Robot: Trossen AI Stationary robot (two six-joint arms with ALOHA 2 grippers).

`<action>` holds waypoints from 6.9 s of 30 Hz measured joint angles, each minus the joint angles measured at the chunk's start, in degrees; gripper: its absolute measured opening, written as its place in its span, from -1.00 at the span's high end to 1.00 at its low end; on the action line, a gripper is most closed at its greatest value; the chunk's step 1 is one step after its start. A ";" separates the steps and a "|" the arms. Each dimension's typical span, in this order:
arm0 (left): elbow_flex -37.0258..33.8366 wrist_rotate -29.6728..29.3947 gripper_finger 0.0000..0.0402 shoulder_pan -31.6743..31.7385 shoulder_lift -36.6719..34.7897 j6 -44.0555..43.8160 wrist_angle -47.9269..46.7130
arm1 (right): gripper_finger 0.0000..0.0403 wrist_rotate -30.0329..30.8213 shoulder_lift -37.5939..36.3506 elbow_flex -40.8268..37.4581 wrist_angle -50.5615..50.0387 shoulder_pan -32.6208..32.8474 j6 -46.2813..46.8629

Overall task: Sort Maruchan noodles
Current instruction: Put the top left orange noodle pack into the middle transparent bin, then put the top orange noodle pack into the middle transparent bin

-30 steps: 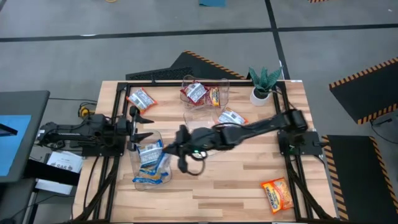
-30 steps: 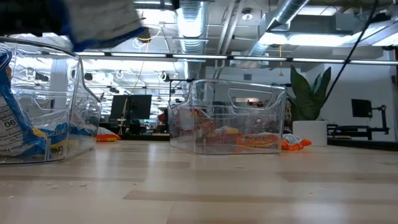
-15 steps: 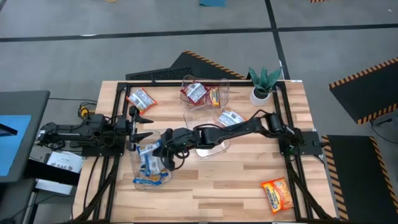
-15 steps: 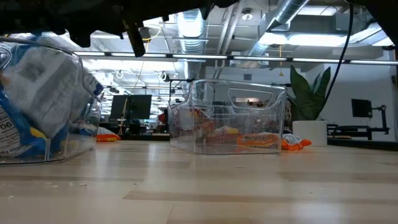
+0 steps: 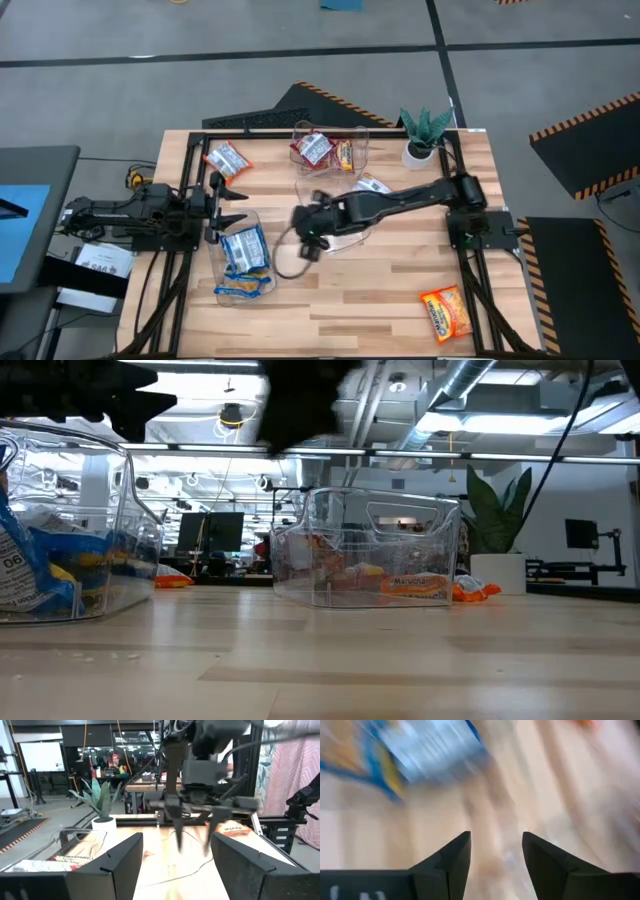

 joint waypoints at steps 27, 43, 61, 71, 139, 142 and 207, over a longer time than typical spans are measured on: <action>0.00 -0.17 -0.12 0.00 0.13 -0.57 -0.39 | 0.13 33.03 -48.65 -78.06 50.58 4.48 26.09; 16.64 -27.07 -0.02 15.29 27.75 -9.70 -27.73 | 0.13 32.94 -48.16 -79.58 55.70 4.53 24.82; 30.92 -8.76 0.08 46.48 70.95 -2.07 -29.45 | 0.13 32.66 -47.91 -79.58 55.34 4.55 24.88; 31.10 -8.65 0.08 47.06 71.51 0.21 -31.71 | 0.13 32.62 -47.91 -79.58 55.13 4.55 24.93; 36.09 3.91 0.19 37.98 68.98 5.13 -34.34 | 0.13 32.62 -47.91 -79.58 55.10 4.55 25.33; 36.09 3.69 -0.02 39.42 73.85 5.61 -32.76 | 0.13 32.62 -47.91 -79.58 54.67 4.55 25.37; 44.11 4.57 -0.04 5.33 68.88 -0.92 -7.13 | 0.13 32.62 -47.89 -79.54 53.77 4.53 26.77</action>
